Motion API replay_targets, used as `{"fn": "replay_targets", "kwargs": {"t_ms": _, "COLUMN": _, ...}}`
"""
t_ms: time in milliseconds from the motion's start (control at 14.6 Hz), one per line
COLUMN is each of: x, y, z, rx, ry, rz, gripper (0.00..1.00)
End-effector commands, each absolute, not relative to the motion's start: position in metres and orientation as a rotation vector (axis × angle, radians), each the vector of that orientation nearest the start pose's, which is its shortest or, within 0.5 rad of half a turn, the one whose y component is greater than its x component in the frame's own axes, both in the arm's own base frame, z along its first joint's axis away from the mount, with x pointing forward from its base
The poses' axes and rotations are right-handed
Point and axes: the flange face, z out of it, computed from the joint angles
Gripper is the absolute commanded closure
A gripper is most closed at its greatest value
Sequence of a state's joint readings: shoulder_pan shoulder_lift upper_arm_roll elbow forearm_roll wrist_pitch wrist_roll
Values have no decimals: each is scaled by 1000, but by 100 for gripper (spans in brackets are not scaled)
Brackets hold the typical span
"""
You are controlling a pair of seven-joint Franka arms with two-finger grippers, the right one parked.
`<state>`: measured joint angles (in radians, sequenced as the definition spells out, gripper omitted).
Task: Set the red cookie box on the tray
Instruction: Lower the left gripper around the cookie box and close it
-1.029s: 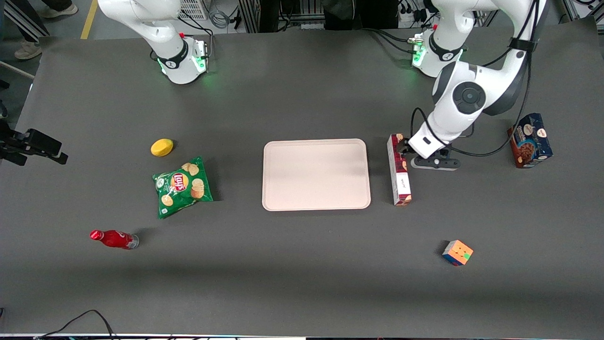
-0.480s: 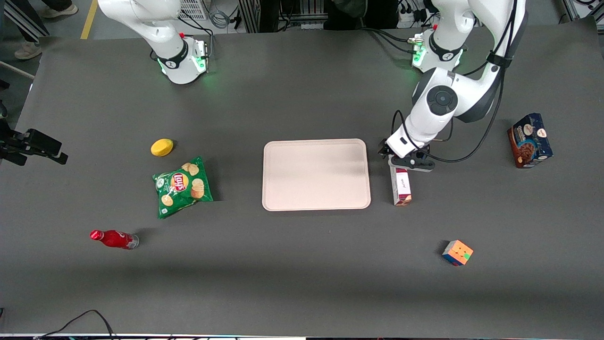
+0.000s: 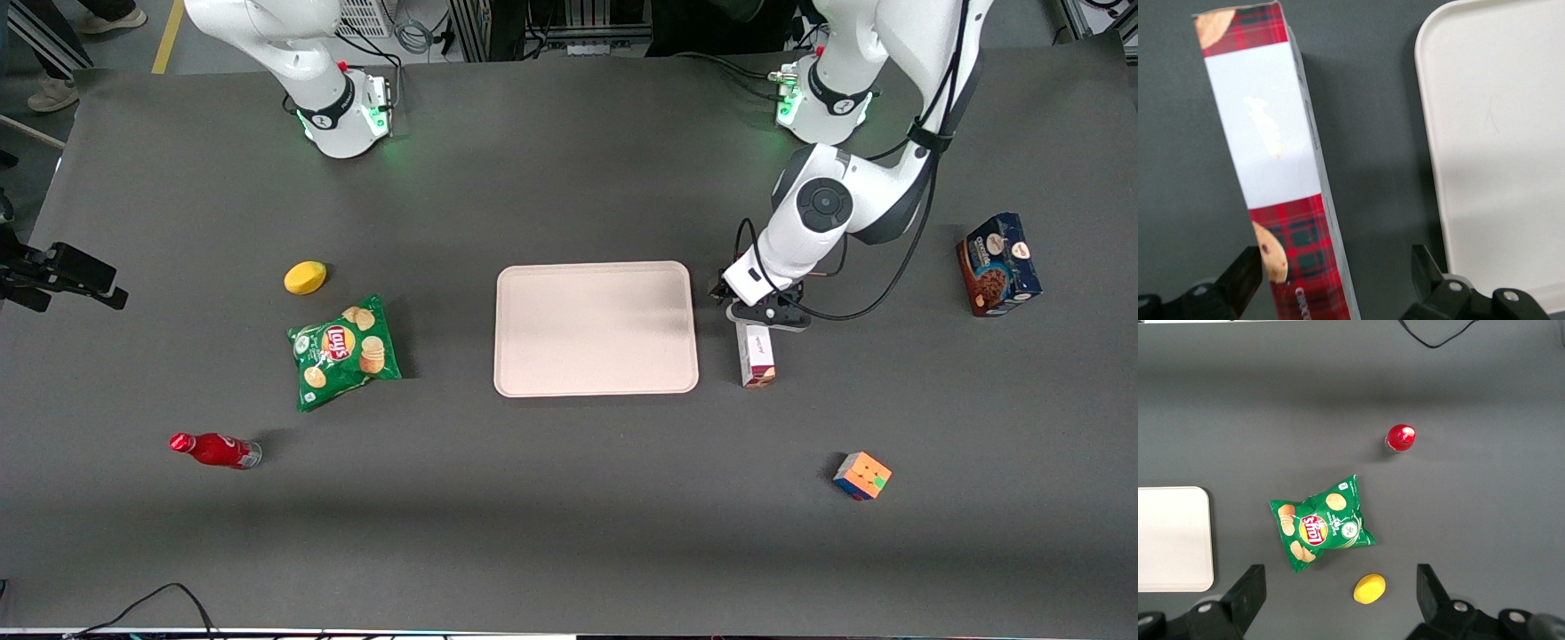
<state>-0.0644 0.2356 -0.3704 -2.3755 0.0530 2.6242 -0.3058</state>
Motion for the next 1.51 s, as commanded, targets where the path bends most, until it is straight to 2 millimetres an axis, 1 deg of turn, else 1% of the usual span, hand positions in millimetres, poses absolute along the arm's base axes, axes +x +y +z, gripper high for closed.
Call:
{"fn": "replay_targets", "kwargs": {"t_ms": 0, "x": 462, "y": -218, "z": 216, "rx": -3194, "ry": 272, "rz": -32, "gripper": 0}}
{"fn": "replay_targets", "kwargs": {"t_ms": 137, "x": 462, "y": -217, "z": 216, "rx": -3193, "ry": 271, "rz": -30, "gripper": 0}}
{"fn": "replay_targets", "kwargs": {"t_ms": 274, "x": 463, "y": -214, "z": 208, "rx": -3180, "ry": 294, "rz": -24, "gripper": 0}}
{"fn": "replay_targets", "kwargs": {"t_ms": 343, "x": 468, "y": -206, "z": 207, "rx": -3182, "ry": 268, "rz": -43, "gripper": 2}}
{"fn": "replay_targets", "kwargs": {"t_ms": 411, "x": 468, "y": -206, "z": 203, "rx": -3191, "ry": 267, "rz": -55, "gripper": 5}}
{"fn": "replay_targets", "kwargs": {"t_ms": 480, "x": 468, "y": -206, "z": 195, "rx": -3198, "ry": 263, "rz": -51, "gripper": 12}}
{"fn": "replay_targets", "kwargs": {"t_ms": 549, "x": 468, "y": -207, "z": 196, "rx": -3202, "ry": 263, "rz": -64, "gripper": 20}}
{"fn": "replay_targets", "kwargs": {"t_ms": 617, "x": 469, "y": -207, "z": 196, "rx": -3202, "ry": 266, "rz": -64, "gripper": 33}}
{"fn": "replay_targets", "kwargs": {"t_ms": 686, "x": 469, "y": -207, "z": 196, "rx": -3202, "ry": 266, "rz": -64, "gripper": 49}}
{"fn": "replay_targets", "kwargs": {"t_ms": 754, "x": 469, "y": -207, "z": 196, "rx": -3202, "ry": 265, "rz": -66, "gripper": 62}}
{"fn": "replay_targets", "kwargs": {"t_ms": 823, "x": 469, "y": -207, "z": 196, "rx": -3203, "ry": 268, "rz": -66, "gripper": 78}}
{"fn": "replay_targets", "kwargs": {"t_ms": 891, "x": 470, "y": -207, "z": 198, "rx": -3202, "ry": 268, "rz": -69, "gripper": 86}}
{"fn": "replay_targets", "kwargs": {"t_ms": 960, "x": 472, "y": -206, "z": 200, "rx": -3201, "ry": 263, "rz": -74, "gripper": 87}}
{"fn": "replay_targets", "kwargs": {"t_ms": 1097, "x": 482, "y": -206, "z": 218, "rx": -3190, "ry": 261, "rz": -93, "gripper": 92}}
{"fn": "replay_targets", "kwargs": {"t_ms": 1166, "x": 490, "y": -207, "z": 234, "rx": -3173, "ry": 256, "rz": -80, "gripper": 92}}
{"fn": "replay_targets", "kwargs": {"t_ms": 1234, "x": 497, "y": -207, "z": 256, "rx": -3148, "ry": 251, "rz": -51, "gripper": 92}}
{"fn": "replay_targets", "kwargs": {"t_ms": 1440, "x": 521, "y": -208, "z": 331, "rx": -3072, "ry": 241, "rz": 54, "gripper": 92}}
